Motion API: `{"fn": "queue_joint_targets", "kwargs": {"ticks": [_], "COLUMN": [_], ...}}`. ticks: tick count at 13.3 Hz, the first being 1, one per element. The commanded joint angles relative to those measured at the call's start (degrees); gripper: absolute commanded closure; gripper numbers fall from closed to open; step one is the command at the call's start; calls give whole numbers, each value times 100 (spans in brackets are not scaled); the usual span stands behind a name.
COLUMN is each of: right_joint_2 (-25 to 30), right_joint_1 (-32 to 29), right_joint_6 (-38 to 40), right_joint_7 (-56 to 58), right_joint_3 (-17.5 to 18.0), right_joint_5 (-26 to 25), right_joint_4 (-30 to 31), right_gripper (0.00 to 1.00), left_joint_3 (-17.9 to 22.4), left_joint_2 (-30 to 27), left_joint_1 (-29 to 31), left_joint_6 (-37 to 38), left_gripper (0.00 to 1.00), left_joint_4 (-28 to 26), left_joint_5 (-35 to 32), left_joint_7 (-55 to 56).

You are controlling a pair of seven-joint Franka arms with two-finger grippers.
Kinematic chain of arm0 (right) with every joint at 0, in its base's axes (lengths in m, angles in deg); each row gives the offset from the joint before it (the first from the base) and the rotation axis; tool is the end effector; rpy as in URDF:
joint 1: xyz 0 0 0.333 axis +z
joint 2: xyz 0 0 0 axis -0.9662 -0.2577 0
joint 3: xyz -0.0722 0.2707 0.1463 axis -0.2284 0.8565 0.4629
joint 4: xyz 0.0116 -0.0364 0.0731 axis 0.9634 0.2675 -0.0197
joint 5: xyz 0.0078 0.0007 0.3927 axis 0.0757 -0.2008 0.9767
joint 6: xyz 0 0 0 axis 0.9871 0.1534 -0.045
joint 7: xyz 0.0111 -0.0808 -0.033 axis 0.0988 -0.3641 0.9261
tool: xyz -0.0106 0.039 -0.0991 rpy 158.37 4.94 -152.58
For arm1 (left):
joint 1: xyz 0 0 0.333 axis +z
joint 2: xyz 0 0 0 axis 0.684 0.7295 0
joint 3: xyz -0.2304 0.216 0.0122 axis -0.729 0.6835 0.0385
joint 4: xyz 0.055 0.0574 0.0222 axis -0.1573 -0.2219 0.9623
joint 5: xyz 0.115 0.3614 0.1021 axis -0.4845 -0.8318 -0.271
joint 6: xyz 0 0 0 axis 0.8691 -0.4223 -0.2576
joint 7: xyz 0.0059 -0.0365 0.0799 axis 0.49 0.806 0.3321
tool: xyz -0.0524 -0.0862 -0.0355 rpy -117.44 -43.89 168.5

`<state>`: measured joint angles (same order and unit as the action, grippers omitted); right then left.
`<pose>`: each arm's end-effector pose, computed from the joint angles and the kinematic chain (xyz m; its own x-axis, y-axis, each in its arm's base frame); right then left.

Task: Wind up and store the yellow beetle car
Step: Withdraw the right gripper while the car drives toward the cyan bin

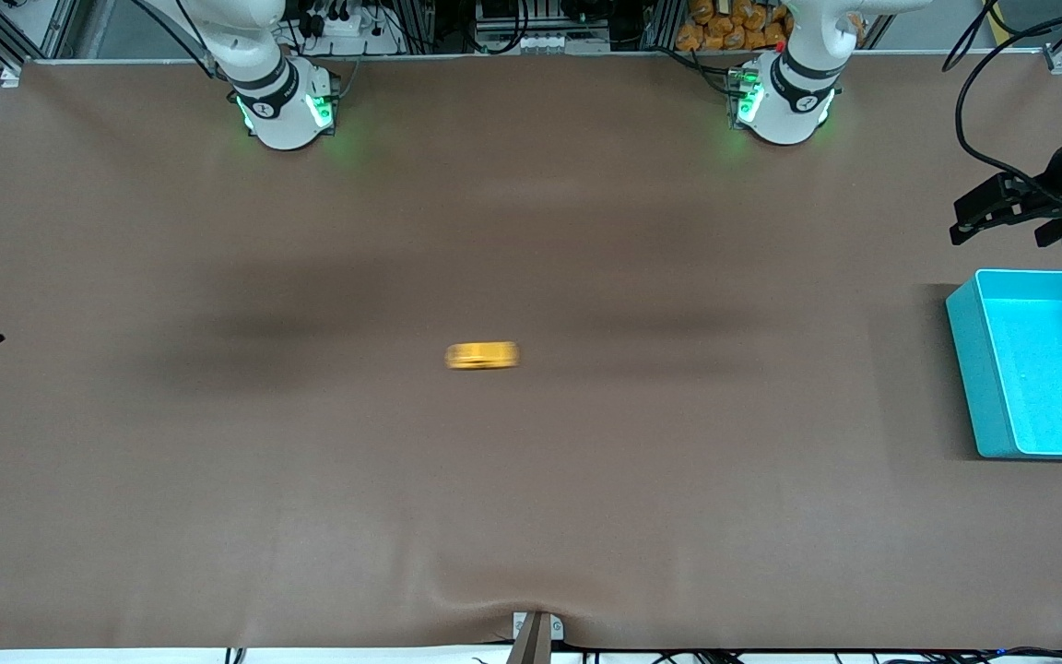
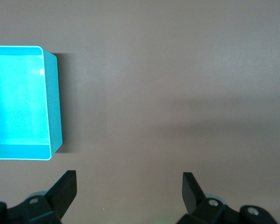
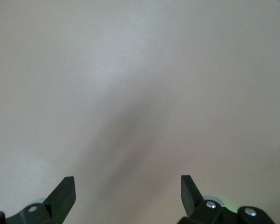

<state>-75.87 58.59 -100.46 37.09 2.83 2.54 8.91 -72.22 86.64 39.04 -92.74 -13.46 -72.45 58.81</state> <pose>0.6029 -0.1452 0.5397 0.7029 -0.7084 -0.0640 -0.7006 -0.7050 0.1101 0.5462 -0.0197 0.6307 0.9995 -0.0299 -0.0059 -0.0298 -0.9995 0.0119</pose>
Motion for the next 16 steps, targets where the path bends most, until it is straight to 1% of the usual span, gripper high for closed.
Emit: {"fn": "queue_joint_targets", "kwargs": {"ticks": [1, 2, 3, 5, 6, 7, 9, 11, 15, 16], "right_joint_2": [70, 70, 53, 61, 44, 26, 17, 17, 0, 8], "right_joint_1": [-49, -49, -23, 30, 83, 161, 144, 337, 303, 294], "right_joint_6": [222, 205, 196, 240, 240, 249, 336, 293, 258, 240], "right_joint_7": [1272, 1441, 1373, 1398, 1416, 1434, 1495, 1487, 1513, 1678], "right_joint_3": [47, 39, 39, 30, 38, 21, 30, 30, 21, 30], "right_joint_5": [261, 567, 735, 737, 659, 702, 1008, 940, 975, 975], "right_joint_4": [-88, -132, -158, -220, -211, -211, -185, -185, -220, -220], "right_gripper": [0, 0, 0, 0, 0, 0, 0, 0, 0, 0], "left_joint_3": [-12, -12, -12, -12, -21, -13, -12, -12, -12, -12], "left_joint_2": [37, 37, 37, 37, 37, 37, 37, 37, 37, 45], "left_joint_1": [25, 25, 25, 25, 25, 25, 25, 25, 25, 25], "left_joint_6": [16, 16, 16, 16, 16, 16, 16, 16, 16, 16], "left_gripper": [0, 0, 0, 0, 0, 0, 0, 0, 0, 0], "left_joint_4": [86, 86, 86, 86, 86, 86, 86, 86, 86, 77], "left_joint_5": [-64, -64, -64, -64, -64, -64, -64, -64, -64, -64], "left_joint_7": [-18, -18, -18, -18, -18, -18, -18, -18, -18, -18]}}
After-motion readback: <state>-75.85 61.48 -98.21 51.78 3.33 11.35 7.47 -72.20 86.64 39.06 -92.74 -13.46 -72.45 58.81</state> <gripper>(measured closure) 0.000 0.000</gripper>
